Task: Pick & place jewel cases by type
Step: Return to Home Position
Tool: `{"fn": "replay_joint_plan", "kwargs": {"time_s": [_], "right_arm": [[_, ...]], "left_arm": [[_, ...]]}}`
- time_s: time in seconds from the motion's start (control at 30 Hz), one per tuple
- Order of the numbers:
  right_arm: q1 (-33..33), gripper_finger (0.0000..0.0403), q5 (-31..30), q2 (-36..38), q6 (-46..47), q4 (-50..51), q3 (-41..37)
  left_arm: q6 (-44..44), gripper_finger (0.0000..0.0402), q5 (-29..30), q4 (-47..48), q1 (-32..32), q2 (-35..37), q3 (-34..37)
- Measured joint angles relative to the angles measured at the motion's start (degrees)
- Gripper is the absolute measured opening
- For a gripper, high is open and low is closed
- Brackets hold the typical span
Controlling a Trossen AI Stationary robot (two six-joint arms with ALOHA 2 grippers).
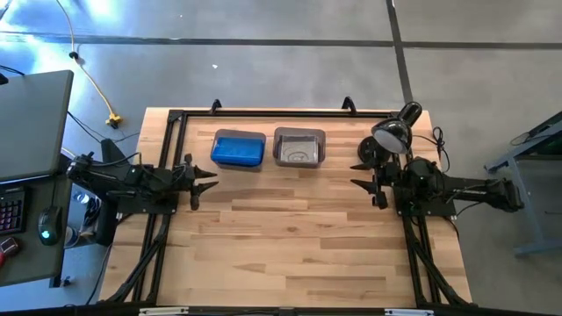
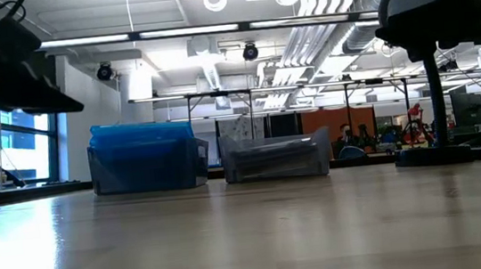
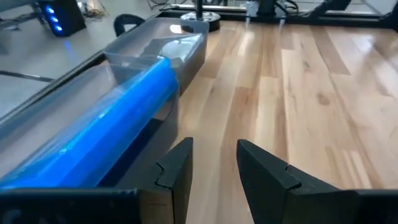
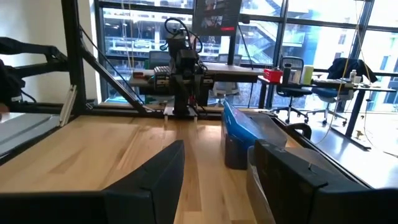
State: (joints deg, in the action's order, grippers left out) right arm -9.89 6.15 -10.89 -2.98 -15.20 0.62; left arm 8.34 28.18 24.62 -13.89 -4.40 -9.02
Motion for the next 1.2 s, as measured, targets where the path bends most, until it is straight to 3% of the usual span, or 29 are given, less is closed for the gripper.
{"fn": "replay_joint_plan", "kwargs": {"time_s": [1.2], "right_arm": [[0.0, 0.0190, 0.1, 0.0, 0.0, 0.0, 0.0]], "left_arm": [[-0.5, 0.0122, -0.6, 0.4, 0.0, 0.0, 0.2]]}}
